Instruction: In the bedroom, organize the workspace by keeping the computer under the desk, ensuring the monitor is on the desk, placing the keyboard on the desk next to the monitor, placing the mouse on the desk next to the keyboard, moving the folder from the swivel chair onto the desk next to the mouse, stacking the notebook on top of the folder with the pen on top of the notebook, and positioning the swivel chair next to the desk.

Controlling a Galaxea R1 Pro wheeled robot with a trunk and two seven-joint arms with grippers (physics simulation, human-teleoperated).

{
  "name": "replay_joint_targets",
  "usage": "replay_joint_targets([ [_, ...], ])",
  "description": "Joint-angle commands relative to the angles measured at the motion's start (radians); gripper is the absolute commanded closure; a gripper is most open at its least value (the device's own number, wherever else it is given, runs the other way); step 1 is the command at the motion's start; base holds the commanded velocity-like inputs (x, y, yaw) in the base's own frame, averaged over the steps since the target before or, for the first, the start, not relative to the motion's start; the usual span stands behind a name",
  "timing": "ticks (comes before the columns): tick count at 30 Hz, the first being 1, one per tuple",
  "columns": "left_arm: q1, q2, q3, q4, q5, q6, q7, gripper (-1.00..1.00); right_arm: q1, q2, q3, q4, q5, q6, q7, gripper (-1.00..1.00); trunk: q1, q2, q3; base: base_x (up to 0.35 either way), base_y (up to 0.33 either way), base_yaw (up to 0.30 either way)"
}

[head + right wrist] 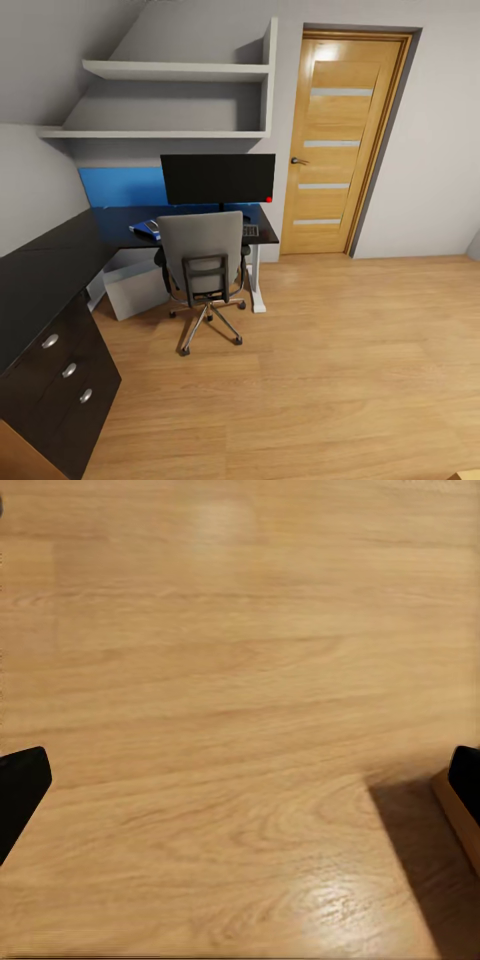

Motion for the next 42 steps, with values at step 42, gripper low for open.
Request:
replay_joint_targets([
  [42,0.03,0.012,-0.008,-0.002,0.003,-0.031,-0.097,-1.0,0.002,0.006,0.008,-0.006,-0.004,0.002,-0.014,-1.0,-0.096,0.175,0.078,0.0,0.0,0.0],
])
